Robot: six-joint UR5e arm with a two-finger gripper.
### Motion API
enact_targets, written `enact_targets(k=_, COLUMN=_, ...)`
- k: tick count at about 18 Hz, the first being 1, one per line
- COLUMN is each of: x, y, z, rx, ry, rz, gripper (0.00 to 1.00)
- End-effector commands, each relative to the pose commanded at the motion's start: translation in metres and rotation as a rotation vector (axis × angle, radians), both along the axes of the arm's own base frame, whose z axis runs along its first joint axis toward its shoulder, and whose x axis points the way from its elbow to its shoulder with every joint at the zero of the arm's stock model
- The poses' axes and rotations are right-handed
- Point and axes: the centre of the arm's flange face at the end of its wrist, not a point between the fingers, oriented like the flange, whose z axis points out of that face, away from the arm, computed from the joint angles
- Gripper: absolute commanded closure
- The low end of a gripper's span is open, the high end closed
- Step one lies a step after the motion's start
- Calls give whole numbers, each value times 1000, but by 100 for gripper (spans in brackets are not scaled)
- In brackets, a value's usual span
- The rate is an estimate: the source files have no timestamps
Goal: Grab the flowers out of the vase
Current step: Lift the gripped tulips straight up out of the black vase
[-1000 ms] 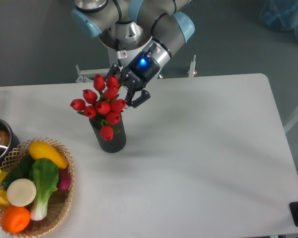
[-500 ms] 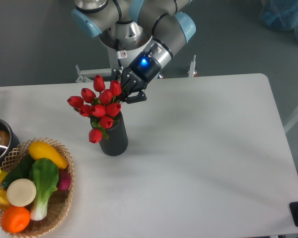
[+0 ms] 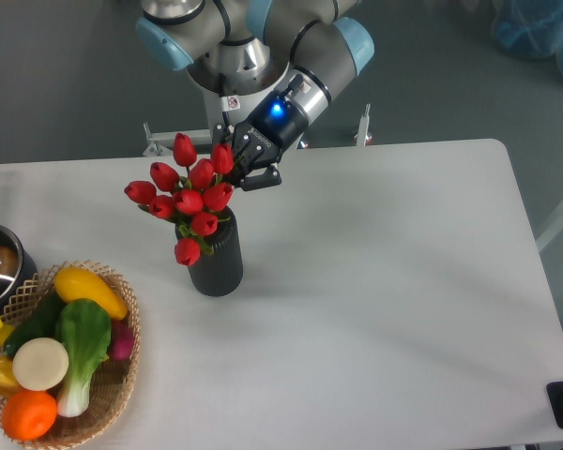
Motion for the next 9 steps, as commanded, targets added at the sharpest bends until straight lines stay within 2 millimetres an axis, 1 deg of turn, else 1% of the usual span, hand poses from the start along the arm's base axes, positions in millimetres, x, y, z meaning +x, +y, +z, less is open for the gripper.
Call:
enact_targets(k=3, x=-1, y=-3, z=15, rx=23, ry=-18, rz=19, gripper=89)
enact_targets(k=9, x=-13, y=-7, z=50, rx=60, ry=-60, rz=57, gripper=89)
